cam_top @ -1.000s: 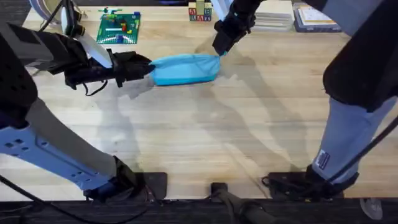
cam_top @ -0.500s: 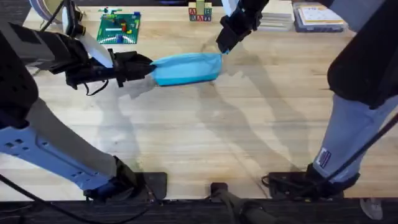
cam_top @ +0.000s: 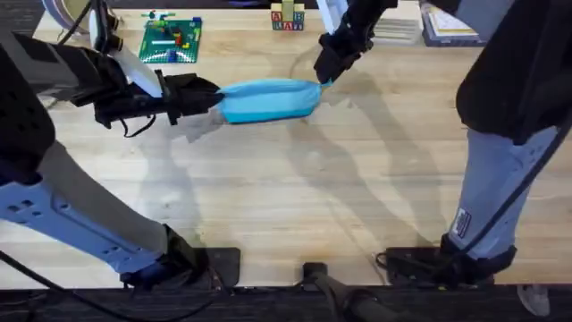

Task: Unzip the bag, pick up the pens from the table one at a time and place them inside, then zip the bag closed.

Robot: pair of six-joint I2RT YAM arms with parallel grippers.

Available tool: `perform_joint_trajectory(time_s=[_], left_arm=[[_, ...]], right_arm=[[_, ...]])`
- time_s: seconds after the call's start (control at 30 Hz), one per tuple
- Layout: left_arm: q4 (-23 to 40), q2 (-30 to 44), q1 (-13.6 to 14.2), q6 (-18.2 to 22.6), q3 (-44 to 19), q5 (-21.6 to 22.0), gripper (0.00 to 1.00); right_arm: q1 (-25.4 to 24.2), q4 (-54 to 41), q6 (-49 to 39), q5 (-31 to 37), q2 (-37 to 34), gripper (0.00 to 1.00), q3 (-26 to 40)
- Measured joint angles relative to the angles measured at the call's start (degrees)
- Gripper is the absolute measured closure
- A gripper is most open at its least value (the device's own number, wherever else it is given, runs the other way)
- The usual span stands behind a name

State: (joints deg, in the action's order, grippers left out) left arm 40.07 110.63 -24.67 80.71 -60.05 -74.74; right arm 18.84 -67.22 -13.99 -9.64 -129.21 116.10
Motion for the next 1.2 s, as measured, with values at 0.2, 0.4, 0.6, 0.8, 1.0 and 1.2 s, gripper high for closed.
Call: perform_joint_trajectory(time_s=[0.2,0.4,0.6,0.8,1.0,1.2], left_arm=[[-0.4,0.0,-2.1,0.0,0.0,1.1,0.959],[-0.5,0.0,-3.0,0.0,0.0,1.3,0.959],[-0.4,0.0,-3.0,0.0,0.0,1.3,0.959],[-0.4,0.0,-3.0,0.0,0.0,1.3,0.959],[-0.4,0.0,-3.0,0.0,0.0,1.3,0.959],[-0.4,0.0,-3.0,0.0,0.0,1.3,0.959]], right_arm=[[-7.0,-0.9,1.2,10.0,-2.9,0.968,-0.9],[-10.2,-1.2,2.1,13.9,-3.6,0.968,-1.9],[-8.1,-1.0,2.2,14.8,-2.6,0.968,-2.2],[-7.4,-1.3,2.2,14.8,2.3,0.968,-2.3],[-6.2,-1.4,2.2,14.8,8.2,0.968,-2.3],[-2.5,-1.5,2.2,14.8,13.8,0.968,-2.3]])
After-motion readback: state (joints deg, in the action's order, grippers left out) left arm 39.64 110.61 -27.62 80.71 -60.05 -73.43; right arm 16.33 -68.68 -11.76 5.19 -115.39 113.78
